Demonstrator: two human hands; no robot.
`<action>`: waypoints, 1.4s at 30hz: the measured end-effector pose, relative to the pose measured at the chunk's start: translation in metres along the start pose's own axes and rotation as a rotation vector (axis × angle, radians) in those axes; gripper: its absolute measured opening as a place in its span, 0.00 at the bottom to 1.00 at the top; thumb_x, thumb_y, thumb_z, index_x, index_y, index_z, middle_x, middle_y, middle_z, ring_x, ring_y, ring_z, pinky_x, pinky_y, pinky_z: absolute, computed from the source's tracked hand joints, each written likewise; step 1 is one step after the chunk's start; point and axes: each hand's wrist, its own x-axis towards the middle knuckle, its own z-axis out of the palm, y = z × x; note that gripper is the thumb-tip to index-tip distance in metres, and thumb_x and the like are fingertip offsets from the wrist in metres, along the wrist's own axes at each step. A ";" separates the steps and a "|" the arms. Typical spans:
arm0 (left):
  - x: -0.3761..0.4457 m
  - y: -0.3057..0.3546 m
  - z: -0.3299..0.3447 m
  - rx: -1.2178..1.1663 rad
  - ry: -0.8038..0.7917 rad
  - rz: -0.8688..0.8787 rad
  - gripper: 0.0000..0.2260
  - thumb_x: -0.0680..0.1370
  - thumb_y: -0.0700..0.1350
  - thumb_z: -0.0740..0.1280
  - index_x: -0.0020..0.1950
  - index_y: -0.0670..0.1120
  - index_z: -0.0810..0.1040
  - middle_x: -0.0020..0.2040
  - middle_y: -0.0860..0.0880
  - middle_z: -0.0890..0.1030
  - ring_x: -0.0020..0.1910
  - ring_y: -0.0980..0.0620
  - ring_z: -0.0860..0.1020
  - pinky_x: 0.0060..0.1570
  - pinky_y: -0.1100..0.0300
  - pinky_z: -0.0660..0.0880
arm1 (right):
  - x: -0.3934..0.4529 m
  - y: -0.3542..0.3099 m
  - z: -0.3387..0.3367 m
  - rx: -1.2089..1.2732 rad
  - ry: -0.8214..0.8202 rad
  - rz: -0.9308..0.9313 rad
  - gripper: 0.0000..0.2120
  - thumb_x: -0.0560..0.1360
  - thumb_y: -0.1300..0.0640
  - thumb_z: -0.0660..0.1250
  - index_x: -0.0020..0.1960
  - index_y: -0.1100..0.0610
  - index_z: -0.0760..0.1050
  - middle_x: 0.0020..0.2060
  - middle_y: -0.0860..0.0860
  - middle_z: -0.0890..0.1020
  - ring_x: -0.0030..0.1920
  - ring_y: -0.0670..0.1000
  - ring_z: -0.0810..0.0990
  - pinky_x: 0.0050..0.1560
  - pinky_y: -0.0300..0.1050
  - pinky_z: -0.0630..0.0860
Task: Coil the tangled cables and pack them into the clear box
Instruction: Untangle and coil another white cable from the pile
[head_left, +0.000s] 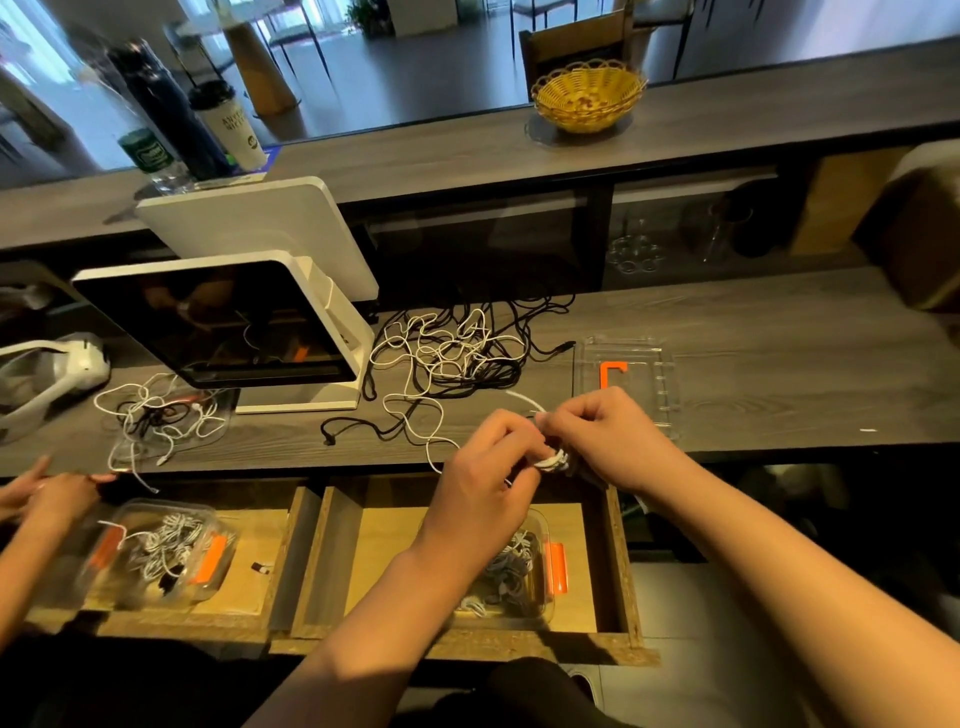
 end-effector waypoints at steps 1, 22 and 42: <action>-0.001 -0.001 0.000 0.000 0.008 0.020 0.11 0.70 0.27 0.72 0.46 0.41 0.80 0.49 0.50 0.78 0.51 0.63 0.75 0.50 0.72 0.72 | 0.000 -0.001 -0.001 0.026 -0.052 0.020 0.18 0.79 0.55 0.66 0.31 0.56 0.79 0.26 0.53 0.74 0.27 0.47 0.71 0.34 0.48 0.70; 0.014 -0.017 -0.032 -1.036 -0.311 -1.226 0.05 0.79 0.39 0.68 0.52 0.38 0.79 0.37 0.42 0.82 0.35 0.48 0.82 0.36 0.60 0.80 | 0.000 -0.004 0.040 -0.379 0.160 -0.188 0.13 0.81 0.50 0.63 0.43 0.52 0.83 0.30 0.46 0.79 0.32 0.44 0.77 0.35 0.45 0.74; 0.007 -0.044 -0.052 -0.394 -0.154 -0.670 0.09 0.70 0.36 0.77 0.39 0.51 0.84 0.41 0.52 0.84 0.40 0.61 0.81 0.41 0.69 0.75 | 0.026 -0.018 0.065 -0.194 0.043 0.217 0.15 0.77 0.58 0.64 0.36 0.66 0.79 0.27 0.52 0.75 0.29 0.50 0.73 0.34 0.46 0.71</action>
